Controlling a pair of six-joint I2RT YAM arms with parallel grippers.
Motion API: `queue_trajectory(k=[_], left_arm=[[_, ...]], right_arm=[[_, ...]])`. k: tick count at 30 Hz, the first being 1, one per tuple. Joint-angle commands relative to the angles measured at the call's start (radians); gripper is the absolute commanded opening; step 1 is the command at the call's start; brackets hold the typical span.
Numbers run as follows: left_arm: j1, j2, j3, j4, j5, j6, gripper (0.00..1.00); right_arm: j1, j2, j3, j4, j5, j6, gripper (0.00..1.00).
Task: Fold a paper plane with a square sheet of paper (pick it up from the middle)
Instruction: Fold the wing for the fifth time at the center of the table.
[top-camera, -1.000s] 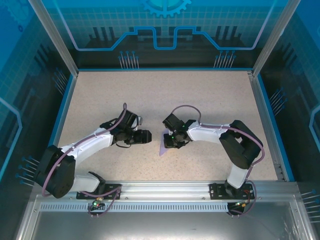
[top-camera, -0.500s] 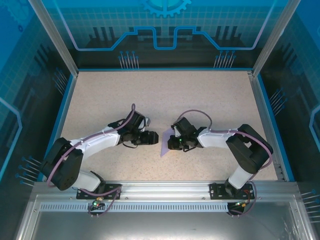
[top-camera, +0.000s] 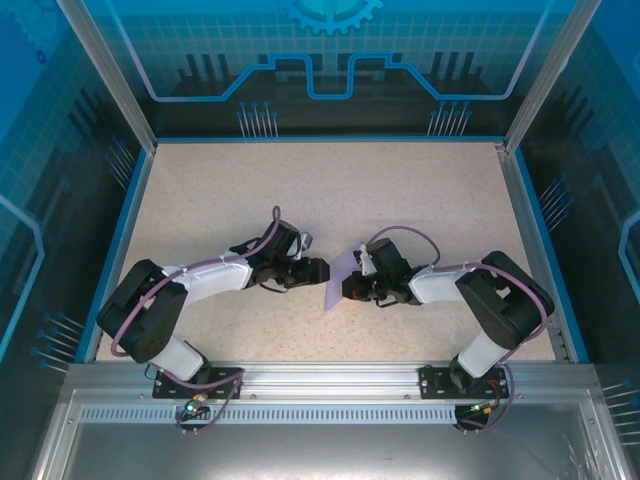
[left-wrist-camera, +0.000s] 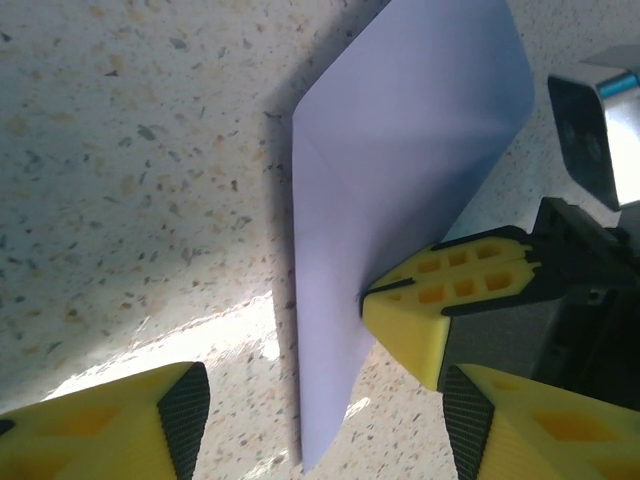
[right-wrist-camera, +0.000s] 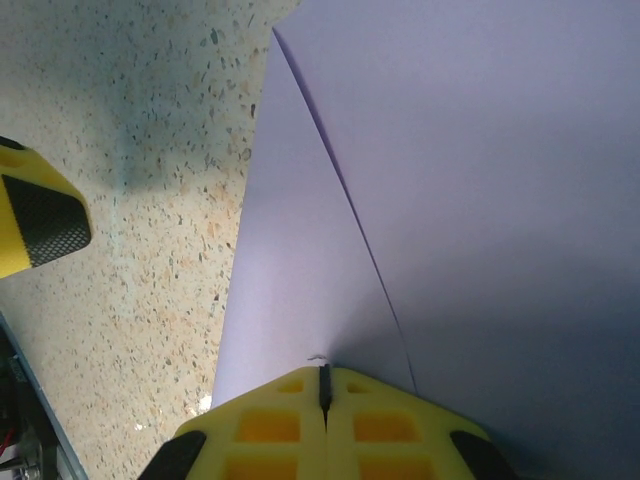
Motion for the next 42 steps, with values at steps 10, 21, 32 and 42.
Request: queue_trajectory(k=[10, 21, 32, 42], left_arm=[[-0.006, 0.112, 0.045, 0.176, 0.046, -0.101, 0.63], [-0.024, 0.207, 0.115, 0.193, 0.024, -0.095, 0.56], [-0.039, 0.256, 0.154, 0.177, 0.000, -0.062, 0.46], [-0.045, 0.251, 0.186, 0.070, -0.064, 0.001, 0.26]], right_arm=[[-0.053, 0.005, -0.091, 0.132, -0.055, 0.000, 0.00], [-0.074, 0.017, -0.109, 0.174, -0.087, -0.003, 0.00], [-0.078, 0.017, -0.107, 0.175, -0.099, -0.002, 0.00], [-0.081, -0.011, -0.083, 0.145, -0.101, -0.003, 0.00]])
